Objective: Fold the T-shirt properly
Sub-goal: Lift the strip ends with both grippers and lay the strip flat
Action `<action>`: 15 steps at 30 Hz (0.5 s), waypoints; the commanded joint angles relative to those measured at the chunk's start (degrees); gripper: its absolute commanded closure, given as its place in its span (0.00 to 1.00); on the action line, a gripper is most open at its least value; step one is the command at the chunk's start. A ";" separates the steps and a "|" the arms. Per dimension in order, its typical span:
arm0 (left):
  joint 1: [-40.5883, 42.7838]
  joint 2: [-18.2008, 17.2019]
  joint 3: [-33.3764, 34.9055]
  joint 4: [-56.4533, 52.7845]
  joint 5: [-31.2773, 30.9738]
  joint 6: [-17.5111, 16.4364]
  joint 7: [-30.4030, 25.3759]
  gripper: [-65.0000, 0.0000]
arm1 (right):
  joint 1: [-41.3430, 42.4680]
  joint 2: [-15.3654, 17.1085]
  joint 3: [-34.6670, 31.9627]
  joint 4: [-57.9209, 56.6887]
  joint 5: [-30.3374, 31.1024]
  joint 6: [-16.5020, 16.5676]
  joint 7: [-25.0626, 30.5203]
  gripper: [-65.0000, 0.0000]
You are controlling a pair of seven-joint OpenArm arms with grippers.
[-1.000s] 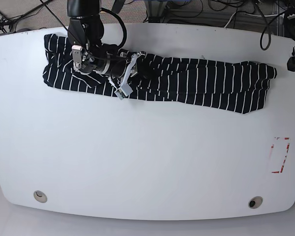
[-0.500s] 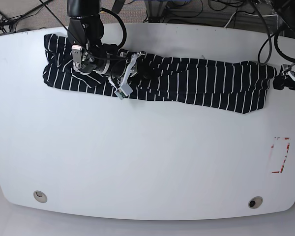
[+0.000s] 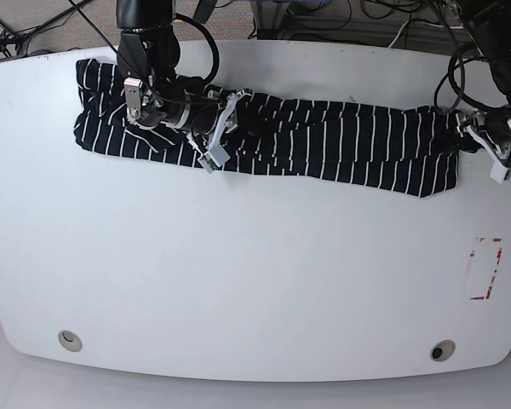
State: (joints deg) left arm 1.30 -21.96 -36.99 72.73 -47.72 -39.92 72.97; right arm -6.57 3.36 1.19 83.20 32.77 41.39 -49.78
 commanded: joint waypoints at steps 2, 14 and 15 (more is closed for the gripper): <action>-0.29 -1.39 -0.24 -0.60 -1.02 -0.08 -2.77 0.35 | -0.07 0.38 0.26 0.27 -3.10 -1.39 -2.48 0.86; -0.55 -1.39 2.75 -0.69 -0.93 -0.08 -3.12 0.35 | 0.46 0.29 0.26 0.19 -3.10 -1.39 -2.48 0.86; -0.55 -1.39 2.75 -0.69 -0.85 -0.08 -3.12 0.35 | 0.46 0.29 0.26 0.19 -3.10 -1.39 -2.48 0.86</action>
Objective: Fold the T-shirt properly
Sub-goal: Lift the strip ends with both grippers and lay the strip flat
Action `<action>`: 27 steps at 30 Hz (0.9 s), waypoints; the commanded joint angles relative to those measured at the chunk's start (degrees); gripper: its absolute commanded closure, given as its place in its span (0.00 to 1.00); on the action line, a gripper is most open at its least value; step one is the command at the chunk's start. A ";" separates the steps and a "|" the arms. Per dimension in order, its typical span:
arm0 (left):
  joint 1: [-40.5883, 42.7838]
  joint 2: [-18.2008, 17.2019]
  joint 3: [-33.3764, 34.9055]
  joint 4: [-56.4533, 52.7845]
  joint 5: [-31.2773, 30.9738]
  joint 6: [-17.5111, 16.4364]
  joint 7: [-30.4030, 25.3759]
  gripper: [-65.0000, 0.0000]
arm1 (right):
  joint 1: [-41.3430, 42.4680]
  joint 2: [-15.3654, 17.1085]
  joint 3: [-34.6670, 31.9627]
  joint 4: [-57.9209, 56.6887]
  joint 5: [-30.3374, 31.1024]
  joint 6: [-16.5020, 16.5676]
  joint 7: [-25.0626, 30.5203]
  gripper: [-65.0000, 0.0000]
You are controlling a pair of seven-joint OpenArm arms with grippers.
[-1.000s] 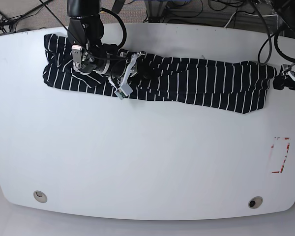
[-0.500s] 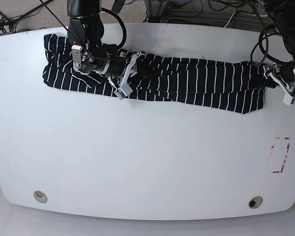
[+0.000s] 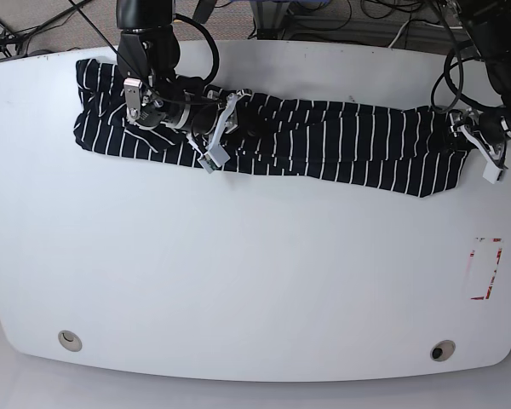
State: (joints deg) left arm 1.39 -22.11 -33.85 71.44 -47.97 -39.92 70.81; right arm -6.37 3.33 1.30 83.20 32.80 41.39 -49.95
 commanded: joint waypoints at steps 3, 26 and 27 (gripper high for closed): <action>-0.64 -1.14 -0.31 0.34 1.68 -0.08 -0.96 0.34 | 0.26 0.32 0.15 0.19 -3.13 -1.39 -2.31 0.86; -1.78 0.26 4.97 -1.24 2.56 -0.08 -1.05 0.95 | -2.02 1.90 1.91 13.55 14.81 -1.39 -4.51 0.86; -1.78 0.26 4.97 -1.24 2.56 -0.08 -1.05 0.95 | -2.11 2.07 3.49 14.08 16.74 -1.39 -5.74 0.86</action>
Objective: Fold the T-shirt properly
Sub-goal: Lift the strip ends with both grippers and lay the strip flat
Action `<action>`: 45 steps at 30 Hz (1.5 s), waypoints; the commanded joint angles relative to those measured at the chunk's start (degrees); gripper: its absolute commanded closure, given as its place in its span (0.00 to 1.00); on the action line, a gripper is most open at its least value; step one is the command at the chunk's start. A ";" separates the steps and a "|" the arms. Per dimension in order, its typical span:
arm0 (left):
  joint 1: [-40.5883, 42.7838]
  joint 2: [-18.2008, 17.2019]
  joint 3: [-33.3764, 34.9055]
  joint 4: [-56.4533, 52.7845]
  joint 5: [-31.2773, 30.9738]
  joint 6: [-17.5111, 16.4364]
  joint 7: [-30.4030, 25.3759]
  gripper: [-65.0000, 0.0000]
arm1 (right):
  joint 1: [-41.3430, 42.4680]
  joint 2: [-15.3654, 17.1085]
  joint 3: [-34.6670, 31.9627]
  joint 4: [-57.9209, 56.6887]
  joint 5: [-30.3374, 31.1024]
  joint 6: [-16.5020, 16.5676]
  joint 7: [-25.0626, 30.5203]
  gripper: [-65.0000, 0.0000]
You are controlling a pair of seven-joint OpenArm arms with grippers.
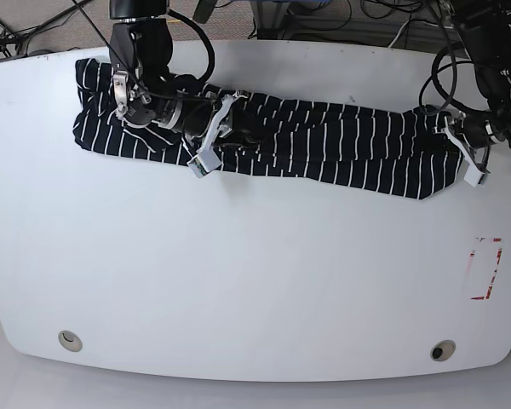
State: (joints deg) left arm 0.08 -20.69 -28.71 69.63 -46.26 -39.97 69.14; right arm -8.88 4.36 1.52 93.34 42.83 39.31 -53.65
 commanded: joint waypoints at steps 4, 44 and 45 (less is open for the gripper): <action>-0.03 -1.25 -0.35 2.51 0.85 -0.03 0.61 0.95 | -1.01 1.31 11.18 5.25 11.98 0.69 -5.56 0.86; 3.40 -5.03 -4.92 18.95 0.68 -0.03 2.90 0.95 | 6.47 11.42 25.07 -20.33 -12.02 0.69 -3.36 0.86; 3.57 -5.03 -4.92 20.97 0.68 -0.03 3.78 0.95 | 6.47 11.42 25.07 -20.15 -12.02 0.69 -3.36 0.86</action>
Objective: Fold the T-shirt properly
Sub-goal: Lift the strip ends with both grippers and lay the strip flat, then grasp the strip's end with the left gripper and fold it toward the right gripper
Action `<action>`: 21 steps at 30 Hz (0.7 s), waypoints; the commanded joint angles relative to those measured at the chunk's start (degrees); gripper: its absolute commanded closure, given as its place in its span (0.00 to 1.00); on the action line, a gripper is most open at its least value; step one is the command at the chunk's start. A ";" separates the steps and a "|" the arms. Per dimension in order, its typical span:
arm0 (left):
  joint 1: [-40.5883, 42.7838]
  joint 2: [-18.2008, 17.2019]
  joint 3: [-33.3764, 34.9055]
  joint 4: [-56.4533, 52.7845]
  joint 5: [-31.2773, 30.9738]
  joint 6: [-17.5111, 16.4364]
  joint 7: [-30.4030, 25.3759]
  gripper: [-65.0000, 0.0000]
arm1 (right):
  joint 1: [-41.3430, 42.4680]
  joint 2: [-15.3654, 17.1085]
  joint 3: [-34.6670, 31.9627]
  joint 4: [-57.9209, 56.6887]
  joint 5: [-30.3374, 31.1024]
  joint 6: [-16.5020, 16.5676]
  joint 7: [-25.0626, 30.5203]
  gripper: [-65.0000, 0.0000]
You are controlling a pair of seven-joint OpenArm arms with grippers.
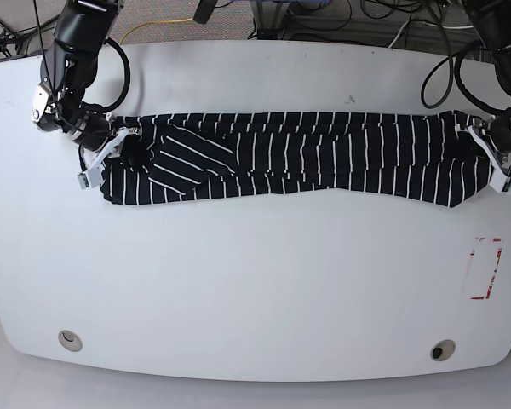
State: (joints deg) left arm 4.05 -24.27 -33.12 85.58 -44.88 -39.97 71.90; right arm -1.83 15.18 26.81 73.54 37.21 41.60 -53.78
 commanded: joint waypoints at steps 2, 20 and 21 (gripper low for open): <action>-0.41 -1.27 -0.50 9.32 -0.70 -0.03 2.70 0.95 | -0.59 0.60 -0.21 -0.35 -6.40 -1.60 -3.23 0.86; -4.19 5.41 17.34 26.02 -0.79 -0.03 8.10 0.95 | -0.68 0.51 -0.21 -0.26 -6.31 -1.60 -3.23 0.86; -4.80 6.73 18.66 26.02 -0.61 -0.03 8.10 0.95 | -0.68 0.51 -0.21 -0.26 -6.31 -1.60 -3.23 0.86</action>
State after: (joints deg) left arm 0.78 -18.50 -15.62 110.56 -45.17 -39.94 80.66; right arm -1.93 15.09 26.63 73.52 36.80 41.60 -52.82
